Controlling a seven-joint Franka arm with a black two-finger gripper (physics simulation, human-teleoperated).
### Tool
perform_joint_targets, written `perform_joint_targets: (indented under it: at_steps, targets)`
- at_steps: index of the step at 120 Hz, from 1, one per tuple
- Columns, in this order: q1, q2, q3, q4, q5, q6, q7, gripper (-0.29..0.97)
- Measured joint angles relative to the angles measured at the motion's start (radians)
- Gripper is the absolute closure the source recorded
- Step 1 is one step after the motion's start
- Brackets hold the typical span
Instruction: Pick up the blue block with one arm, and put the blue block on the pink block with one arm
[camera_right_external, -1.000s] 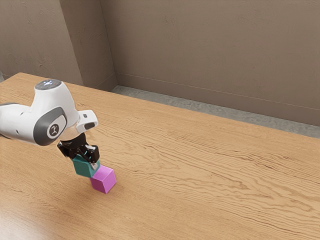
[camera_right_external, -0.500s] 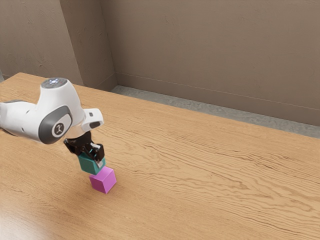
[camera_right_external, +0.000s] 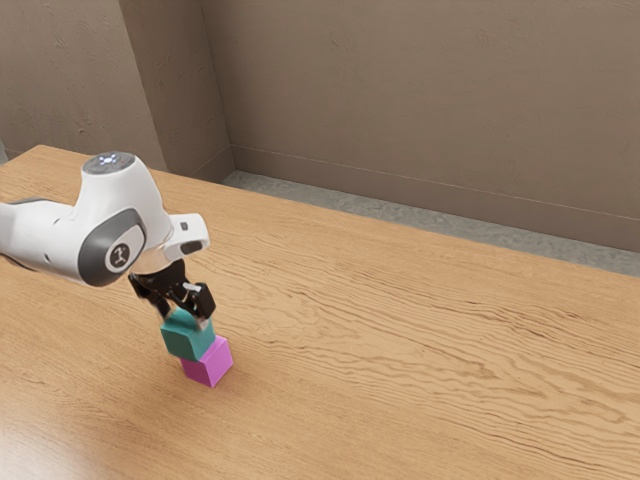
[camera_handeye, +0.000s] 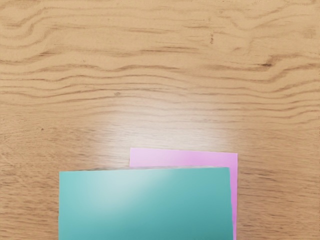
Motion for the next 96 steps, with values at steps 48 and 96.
perform_joint_targets:
  at_steps: [48,96]
  targets:
    - [0.006,-0.083,0.020,0.320,0.026,-0.142,0.013,0.02]
    - [0.001,-0.077,0.079,0.612,0.003,-0.655,-0.023,0.00]
